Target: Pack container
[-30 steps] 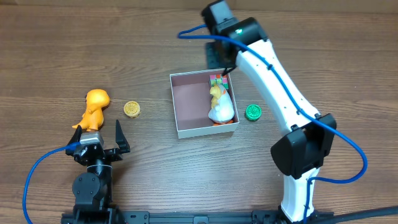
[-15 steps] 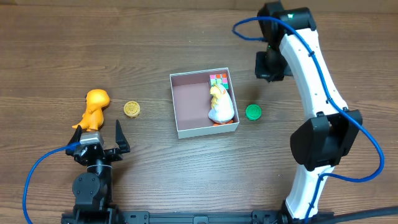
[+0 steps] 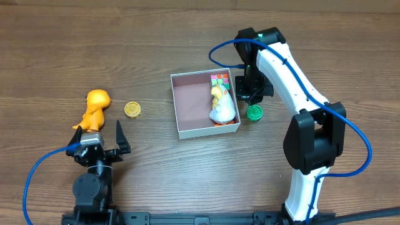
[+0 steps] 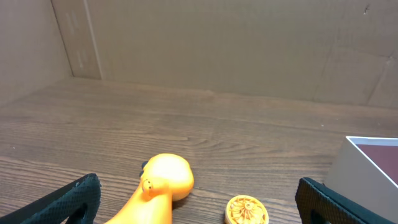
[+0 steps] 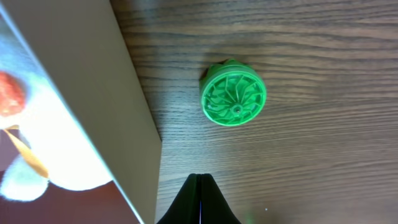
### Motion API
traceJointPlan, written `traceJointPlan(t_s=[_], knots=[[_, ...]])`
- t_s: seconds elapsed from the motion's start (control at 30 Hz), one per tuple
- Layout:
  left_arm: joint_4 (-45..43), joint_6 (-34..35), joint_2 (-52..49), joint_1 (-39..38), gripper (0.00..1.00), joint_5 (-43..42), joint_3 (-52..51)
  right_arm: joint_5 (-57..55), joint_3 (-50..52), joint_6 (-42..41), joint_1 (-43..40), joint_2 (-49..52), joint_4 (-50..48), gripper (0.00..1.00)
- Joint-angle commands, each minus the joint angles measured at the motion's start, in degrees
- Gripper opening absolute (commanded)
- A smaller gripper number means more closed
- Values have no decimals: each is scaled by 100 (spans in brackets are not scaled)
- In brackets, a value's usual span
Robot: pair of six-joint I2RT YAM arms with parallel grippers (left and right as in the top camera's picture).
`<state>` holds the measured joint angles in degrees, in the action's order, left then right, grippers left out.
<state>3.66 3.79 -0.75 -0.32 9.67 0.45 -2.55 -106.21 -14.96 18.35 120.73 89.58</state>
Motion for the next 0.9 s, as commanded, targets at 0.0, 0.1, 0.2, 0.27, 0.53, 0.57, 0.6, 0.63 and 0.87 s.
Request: traceJointPlan(t_s=[0.0,0.1,0.2,0.27,0.53,0.57,0.6,0.63,0.87], knots=[[-7,-146,11,39,100,-26,-15,184,15,-26,-42,-4,35,4],[-7,-146,11,39,100,-26,-15,184,87,-22,-42,-4,57,4],[-7,-146,11,39,100,-26,-15,184,302,-2,-39,-4,17,4],[-7,-146,11,39,100,-26,-15,184,501,-4,-39,-4,-50,4],[-7,-146,11,39,100,-26,-15,538,758,-4,-39,-4,-358,4],[-7,-146,11,39,100,-26,-15,566,758,-2,-35,-4,-367,4],[-7,-146,11,39,100,-26,-15,575,758,-4,-35,-4,-380,4],[-7,-146,11,39,100,-26,-15,592,758,-4,-35,-4,-385,4],[-7,-146,11,39,100,-26,-15,1027,758,0,-35,-4,-378,4]])
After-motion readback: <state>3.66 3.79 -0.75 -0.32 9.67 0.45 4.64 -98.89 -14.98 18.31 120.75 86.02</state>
